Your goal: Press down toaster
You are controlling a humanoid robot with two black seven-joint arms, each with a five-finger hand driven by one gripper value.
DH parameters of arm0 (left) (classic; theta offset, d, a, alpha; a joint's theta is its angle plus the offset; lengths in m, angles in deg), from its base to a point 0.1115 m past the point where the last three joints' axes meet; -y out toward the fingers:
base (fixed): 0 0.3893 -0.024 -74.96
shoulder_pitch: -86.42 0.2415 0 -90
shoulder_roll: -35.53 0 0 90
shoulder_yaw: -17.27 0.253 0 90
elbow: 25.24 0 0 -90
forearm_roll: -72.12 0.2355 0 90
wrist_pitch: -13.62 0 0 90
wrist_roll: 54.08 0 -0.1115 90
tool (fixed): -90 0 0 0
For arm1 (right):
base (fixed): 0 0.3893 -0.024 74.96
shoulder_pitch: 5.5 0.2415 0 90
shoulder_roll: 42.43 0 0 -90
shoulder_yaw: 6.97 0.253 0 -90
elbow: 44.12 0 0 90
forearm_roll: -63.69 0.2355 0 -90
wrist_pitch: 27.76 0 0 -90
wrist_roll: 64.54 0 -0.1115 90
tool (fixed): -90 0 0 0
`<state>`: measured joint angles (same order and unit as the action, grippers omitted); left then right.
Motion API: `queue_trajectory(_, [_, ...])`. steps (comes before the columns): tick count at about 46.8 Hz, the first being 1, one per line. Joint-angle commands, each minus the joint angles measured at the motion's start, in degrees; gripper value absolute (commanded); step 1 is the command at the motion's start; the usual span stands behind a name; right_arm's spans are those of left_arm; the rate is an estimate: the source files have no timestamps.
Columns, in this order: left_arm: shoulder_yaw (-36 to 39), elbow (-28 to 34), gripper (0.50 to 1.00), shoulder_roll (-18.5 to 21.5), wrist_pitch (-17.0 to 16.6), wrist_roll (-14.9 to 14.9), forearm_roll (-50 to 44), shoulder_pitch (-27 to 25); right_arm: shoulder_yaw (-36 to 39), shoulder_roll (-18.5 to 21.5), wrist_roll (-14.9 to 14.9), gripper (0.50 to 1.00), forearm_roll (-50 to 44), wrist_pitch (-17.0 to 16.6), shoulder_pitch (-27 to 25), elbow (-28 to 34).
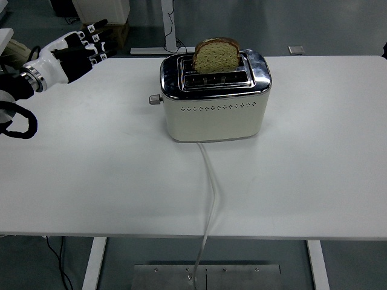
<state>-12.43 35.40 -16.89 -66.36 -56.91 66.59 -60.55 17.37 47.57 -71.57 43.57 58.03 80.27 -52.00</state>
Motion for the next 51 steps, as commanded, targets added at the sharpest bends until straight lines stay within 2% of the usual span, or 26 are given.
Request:
queue_trajectory(1, [3.41,0.62,1.000,0.73,0.44,-1.03,1.83,-3.58,0.00,0.01,-0.01,1.000,0.00,-0.01,0.01,-0.03])
queue_trajectory(6, [8.86,1.94,1.000,2.05,1.14,-1.12,4.21,-8.24,0.00,0.01,-0.01,1.000,0.00,-0.01,0.01,-0.03])
queue_trajectory(15, [17.47,7.83,1.000,4.95,5.27,-1.56,8.16,-16.67,0.00,0.01,-0.01,1.000,0.00,-0.01,0.01,-0.03])
queue_trajectory(24, [24.59,10.38,1.000,6.18,12.03,-5.87,15.36,-25.02,0.00,0.01,-0.01,1.000,0.00,-0.01,0.10,0.06])
queue_trajectory(35, [30.05,15.30,1.000,9.43,18.19,-6.31,22.23,-33.21,0.00,0.01,-0.01,1.000,0.00,-0.01,0.10,0.06])
queue_trajectory(36, [30.57,17.39,1.000,11.35,20.63,-6.66,24.23,-34.77,0.00,0.01,-0.01,1.000,0.00,-0.01,0.10,-0.03])
queue_trajectory(42, [31.11,19.17,1.000,13.82,24.95,-6.75,28.64,-36.37,0.00,0.01,-0.01,1.000,0.00,-0.01,0.10,0.06])
queue_trajectory(51, [31.63,19.08,1.000,16.11,24.98,-6.66,34.61,-35.93,0.00,0.01,-0.01,1.000,0.00,0.08,0.10,0.06])
